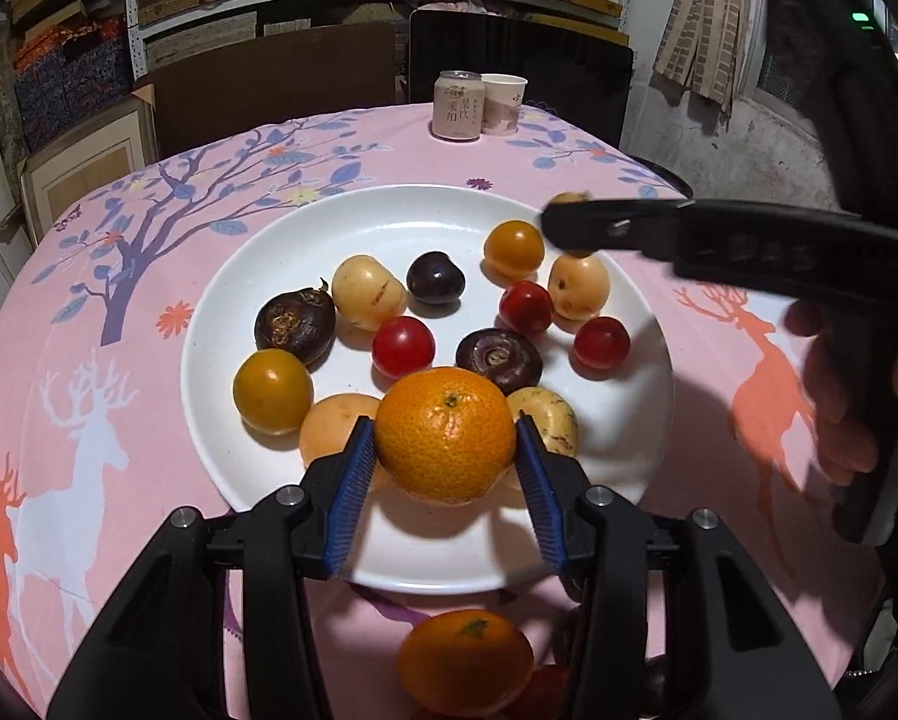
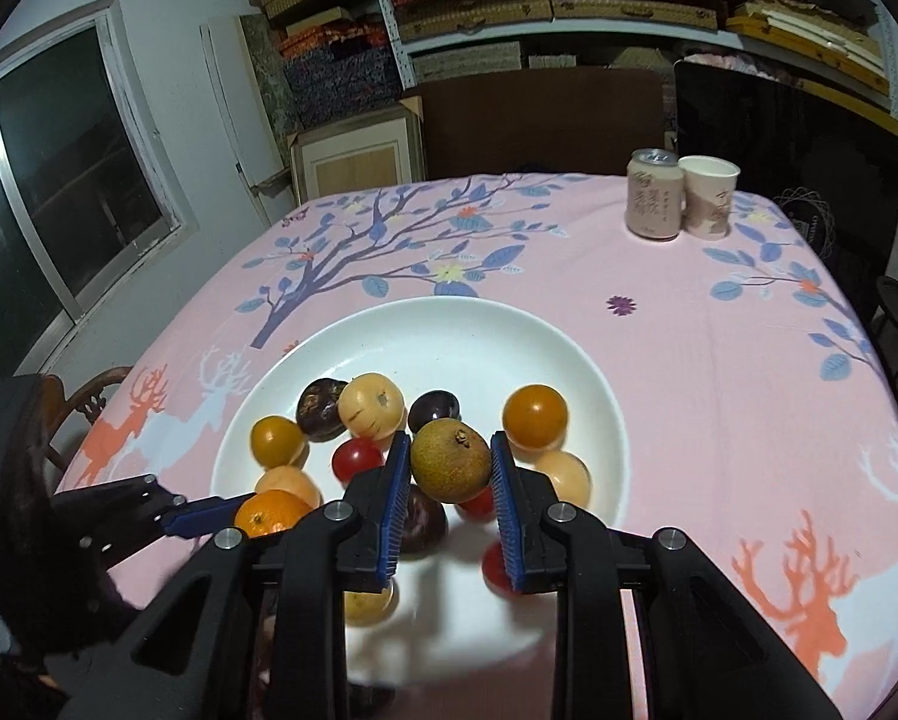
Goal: Organize fruits
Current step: 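Carry the orange and small fruit over the plate and open both tools to release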
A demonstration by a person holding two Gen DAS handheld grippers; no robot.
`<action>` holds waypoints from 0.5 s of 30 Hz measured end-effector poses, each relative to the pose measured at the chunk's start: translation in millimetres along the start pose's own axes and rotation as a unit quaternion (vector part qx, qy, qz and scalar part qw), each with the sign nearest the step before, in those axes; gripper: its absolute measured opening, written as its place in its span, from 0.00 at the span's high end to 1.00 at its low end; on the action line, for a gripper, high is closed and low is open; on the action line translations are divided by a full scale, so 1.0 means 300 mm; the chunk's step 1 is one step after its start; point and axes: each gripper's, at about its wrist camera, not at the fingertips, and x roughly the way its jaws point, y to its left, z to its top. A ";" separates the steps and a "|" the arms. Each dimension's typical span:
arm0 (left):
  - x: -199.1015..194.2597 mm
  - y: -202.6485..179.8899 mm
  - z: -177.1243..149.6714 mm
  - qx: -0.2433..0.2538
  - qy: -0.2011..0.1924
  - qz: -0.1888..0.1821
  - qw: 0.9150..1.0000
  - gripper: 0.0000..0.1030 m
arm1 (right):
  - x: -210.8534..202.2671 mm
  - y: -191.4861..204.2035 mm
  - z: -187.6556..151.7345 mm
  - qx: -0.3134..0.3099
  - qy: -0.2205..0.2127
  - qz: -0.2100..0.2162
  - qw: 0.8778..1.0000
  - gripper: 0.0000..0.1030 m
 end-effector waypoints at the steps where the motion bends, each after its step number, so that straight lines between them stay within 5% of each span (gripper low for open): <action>1: 0.001 0.001 0.001 0.000 0.000 -0.002 1.000 0.54 | 0.023 0.006 0.002 -0.002 0.004 0.000 1.000 0.74; 5: -0.014 -0.002 -0.003 0.005 -0.011 0.006 1.000 0.35 | 0.086 0.029 0.005 -0.012 0.012 0.007 1.000 0.70; 15: -0.205 0.043 -0.056 -0.022 -0.061 0.008 0.998 0.22 | -0.082 0.022 -0.072 0.006 -0.013 0.005 1.000 0.65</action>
